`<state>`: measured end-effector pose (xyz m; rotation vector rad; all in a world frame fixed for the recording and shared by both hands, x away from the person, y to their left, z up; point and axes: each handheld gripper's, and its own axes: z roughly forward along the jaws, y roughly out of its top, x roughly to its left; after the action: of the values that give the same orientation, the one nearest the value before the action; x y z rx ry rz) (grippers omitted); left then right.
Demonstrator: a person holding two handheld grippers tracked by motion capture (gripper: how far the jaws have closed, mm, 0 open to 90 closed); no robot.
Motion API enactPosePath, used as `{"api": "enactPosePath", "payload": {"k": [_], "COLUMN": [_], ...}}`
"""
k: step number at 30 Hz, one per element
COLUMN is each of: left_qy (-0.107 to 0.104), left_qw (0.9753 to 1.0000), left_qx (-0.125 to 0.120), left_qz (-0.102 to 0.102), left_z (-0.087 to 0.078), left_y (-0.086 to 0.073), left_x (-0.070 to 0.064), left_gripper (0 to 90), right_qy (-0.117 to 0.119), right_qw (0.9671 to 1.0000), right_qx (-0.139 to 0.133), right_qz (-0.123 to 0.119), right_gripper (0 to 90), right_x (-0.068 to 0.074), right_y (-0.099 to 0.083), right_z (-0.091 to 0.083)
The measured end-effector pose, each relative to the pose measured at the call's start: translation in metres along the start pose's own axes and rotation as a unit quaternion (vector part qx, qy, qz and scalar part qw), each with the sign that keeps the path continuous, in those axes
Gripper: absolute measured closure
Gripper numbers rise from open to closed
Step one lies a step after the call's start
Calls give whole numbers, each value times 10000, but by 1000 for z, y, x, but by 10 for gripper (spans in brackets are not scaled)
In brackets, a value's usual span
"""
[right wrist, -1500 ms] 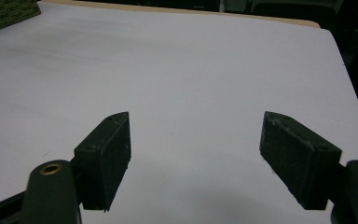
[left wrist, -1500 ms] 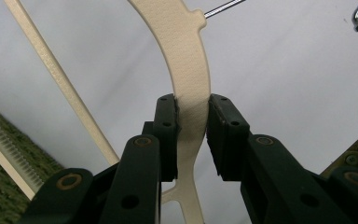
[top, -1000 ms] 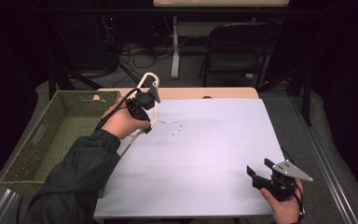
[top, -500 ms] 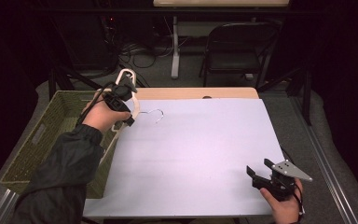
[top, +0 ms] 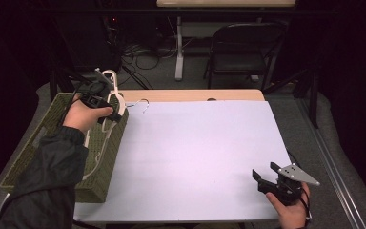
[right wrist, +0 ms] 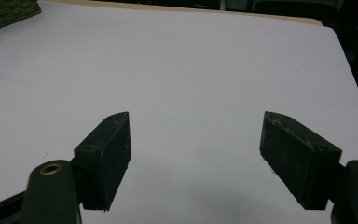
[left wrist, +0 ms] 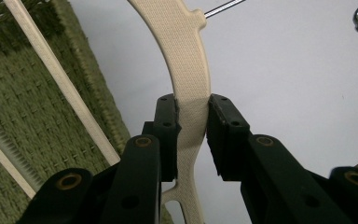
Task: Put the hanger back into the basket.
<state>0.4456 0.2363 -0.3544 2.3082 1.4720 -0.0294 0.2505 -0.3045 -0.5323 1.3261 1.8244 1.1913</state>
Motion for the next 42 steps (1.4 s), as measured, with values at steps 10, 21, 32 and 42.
{"api": "enactPosePath", "payload": {"k": [10,21,32,42], "left_qy": [-320,-673,-1027,-1314], "left_qw": [9980,9889,9758,9675], "left_qx": [-398,-970,-1315,-1429], "left_qz": [-365,-900,-1417,-1620], "left_z": [-10,-20,-16,-12], "left_y": [-22,-47,-60,-72], "left_x": [28,55,72,85], "left_gripper": [745,745,745,745], "right_qy": [-15,-3,4,3], "right_qw": [10000,10000,10000,10000], "right_qx": [1,16,10,9], "right_qz": [-10,-20,-18,-16], "right_gripper": [246,246,246,246], "right_x": [1,2,2,2], "right_y": [0,0,0,0], "right_z": [0,1,2,2]}}
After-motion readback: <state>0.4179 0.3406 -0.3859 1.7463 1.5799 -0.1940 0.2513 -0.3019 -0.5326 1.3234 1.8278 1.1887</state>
